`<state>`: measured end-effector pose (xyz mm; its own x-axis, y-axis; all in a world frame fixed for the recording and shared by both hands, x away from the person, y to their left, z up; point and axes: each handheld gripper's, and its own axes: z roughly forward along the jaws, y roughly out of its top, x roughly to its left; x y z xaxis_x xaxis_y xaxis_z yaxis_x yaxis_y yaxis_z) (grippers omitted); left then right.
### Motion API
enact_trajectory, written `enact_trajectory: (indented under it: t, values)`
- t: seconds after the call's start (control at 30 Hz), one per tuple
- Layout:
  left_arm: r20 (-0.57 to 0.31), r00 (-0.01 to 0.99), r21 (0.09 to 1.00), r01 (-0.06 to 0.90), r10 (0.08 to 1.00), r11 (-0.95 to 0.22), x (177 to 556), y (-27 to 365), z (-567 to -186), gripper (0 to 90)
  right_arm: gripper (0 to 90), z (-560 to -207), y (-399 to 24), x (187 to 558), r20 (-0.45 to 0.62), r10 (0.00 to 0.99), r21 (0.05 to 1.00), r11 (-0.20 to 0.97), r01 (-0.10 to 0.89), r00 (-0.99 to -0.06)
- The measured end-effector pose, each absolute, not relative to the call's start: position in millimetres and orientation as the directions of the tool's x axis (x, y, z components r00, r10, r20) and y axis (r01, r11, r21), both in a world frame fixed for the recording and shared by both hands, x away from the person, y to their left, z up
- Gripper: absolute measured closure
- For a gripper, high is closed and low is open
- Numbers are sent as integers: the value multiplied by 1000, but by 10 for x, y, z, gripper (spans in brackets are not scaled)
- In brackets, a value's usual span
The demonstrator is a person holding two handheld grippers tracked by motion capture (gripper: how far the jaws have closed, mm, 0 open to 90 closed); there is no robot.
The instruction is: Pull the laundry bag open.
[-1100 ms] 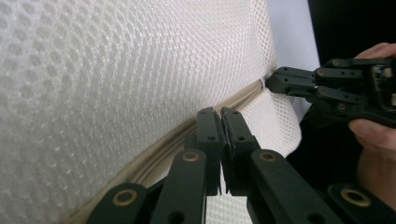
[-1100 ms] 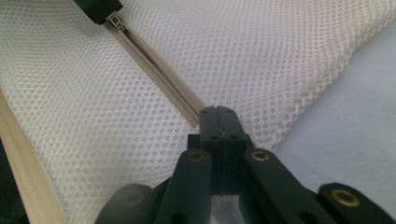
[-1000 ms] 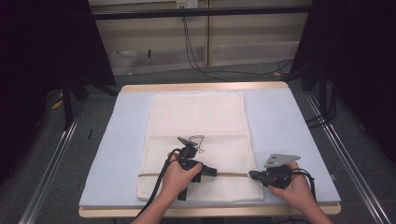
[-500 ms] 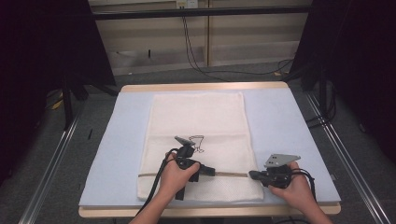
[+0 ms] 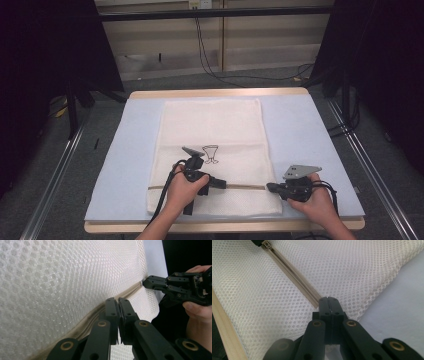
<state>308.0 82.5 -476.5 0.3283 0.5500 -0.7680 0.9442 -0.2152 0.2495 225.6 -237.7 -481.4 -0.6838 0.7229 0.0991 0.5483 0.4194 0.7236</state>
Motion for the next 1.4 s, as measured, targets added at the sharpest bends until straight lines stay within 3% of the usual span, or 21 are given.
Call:
enact_trajectory:
  t: [1.4]
  values:
    - [-752,275,249,960,599,-129,3040,1470,-4695,873,900,-4821,-2397,2266,118,719,726,409,554,-685]
